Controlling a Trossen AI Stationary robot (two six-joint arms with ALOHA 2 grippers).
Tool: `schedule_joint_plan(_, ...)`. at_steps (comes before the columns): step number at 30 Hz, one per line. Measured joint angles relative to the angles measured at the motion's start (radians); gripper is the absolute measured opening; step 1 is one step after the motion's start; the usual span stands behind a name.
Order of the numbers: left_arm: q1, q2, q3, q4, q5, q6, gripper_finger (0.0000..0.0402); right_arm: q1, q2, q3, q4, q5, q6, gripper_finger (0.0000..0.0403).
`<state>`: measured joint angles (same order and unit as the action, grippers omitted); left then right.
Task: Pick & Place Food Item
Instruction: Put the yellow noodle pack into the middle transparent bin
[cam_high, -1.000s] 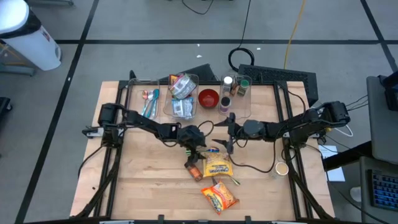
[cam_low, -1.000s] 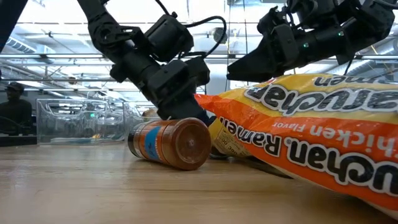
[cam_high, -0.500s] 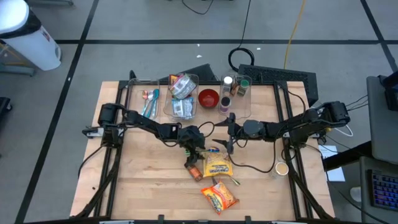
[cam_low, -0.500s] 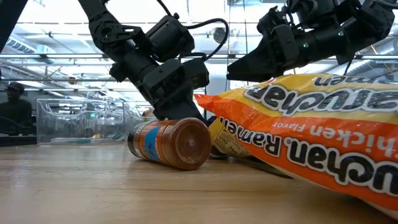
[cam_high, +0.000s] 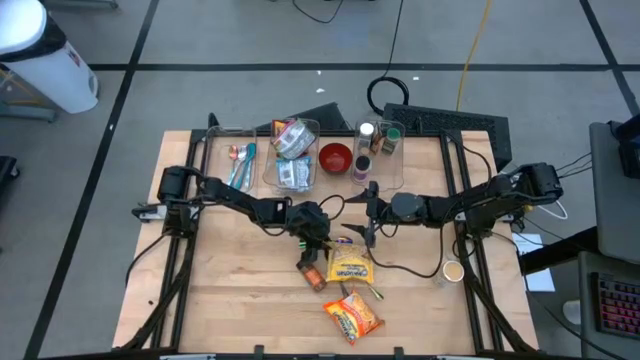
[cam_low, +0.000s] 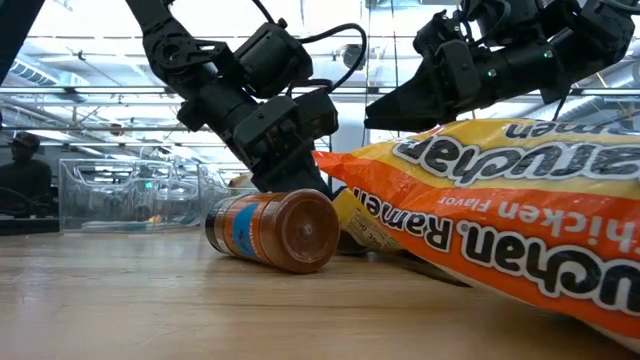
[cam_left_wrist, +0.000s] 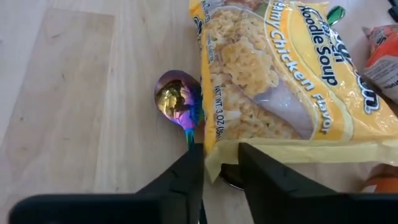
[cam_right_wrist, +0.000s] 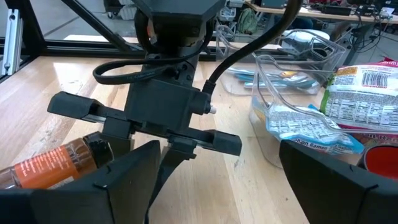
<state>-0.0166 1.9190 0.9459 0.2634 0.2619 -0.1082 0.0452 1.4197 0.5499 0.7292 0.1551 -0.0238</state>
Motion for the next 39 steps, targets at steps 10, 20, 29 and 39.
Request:
schedule_joint_plan(10,0.000,0.000,0.000,0.030,-0.002,0.062,0.0007,0.000,0.000,0.000,0.000,0.000,-0.015,0.0320)
schedule_joint_plan(20,-0.005,0.000,0.040,0.003,-0.002,0.098,0.0003,0.000,0.000,0.000,-0.001,0.005,-0.023,0.0320)
schedule_joint_plan(29,-0.042,0.000,0.168,-0.204,-0.058,0.163,0.0002,0.000,0.000,0.000,-0.027,0.003,-0.025,0.0320)
schedule_joint_plan(39,-0.095,-0.001,0.318,-0.419,-0.217,0.256,0.0001,-0.041,-0.031,0.000,-0.153,-0.282,0.122,0.0320)
